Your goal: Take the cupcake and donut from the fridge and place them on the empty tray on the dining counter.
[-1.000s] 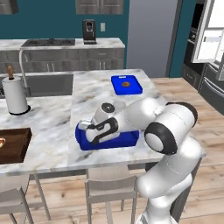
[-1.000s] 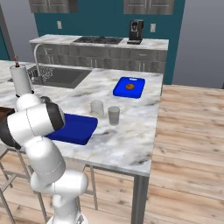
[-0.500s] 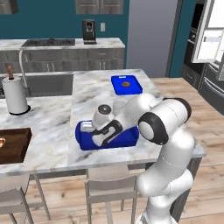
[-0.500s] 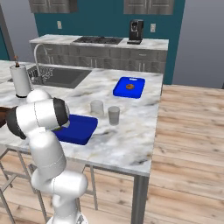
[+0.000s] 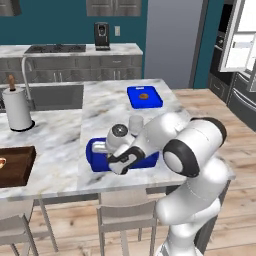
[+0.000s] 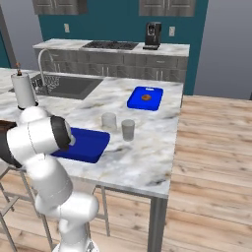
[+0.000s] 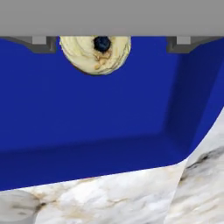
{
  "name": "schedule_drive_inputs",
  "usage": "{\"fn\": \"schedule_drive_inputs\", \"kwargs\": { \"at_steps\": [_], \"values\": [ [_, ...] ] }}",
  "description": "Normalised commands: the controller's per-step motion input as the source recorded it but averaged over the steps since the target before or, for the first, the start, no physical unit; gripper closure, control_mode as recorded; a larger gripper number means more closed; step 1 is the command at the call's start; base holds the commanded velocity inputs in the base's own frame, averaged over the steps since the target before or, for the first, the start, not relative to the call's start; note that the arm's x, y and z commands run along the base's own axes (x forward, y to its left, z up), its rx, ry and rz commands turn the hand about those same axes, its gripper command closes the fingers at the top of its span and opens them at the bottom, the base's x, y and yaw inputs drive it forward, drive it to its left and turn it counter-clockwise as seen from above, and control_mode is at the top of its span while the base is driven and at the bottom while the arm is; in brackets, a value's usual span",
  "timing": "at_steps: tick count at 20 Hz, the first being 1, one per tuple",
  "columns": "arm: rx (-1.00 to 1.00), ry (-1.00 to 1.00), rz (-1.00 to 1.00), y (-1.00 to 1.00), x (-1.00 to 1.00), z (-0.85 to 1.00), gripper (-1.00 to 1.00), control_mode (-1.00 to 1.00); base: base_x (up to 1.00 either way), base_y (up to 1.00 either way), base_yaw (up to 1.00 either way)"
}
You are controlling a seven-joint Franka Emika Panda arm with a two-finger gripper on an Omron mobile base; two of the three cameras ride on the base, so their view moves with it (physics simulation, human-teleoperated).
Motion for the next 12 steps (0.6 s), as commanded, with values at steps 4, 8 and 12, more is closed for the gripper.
{"fn": "schedule_drive_inputs", "kwargs": {
  "at_steps": [4, 8, 12],
  "values": [
    [0.0, -0.11, 0.0, -0.36, -0.26, 0.58, -1.0, -1.0, 0.0, 0.0, 0.0],
    [0.04, 0.0, 0.0, -0.24, -0.3, 1.0, -1.0, -1.0, 0.0, 0.0, 0.0],
    [0.14, 0.21, 0.03, -0.21, -0.74, 1.0, -1.0, -1.0, 0.0, 0.0, 0.0]
  ]
}}
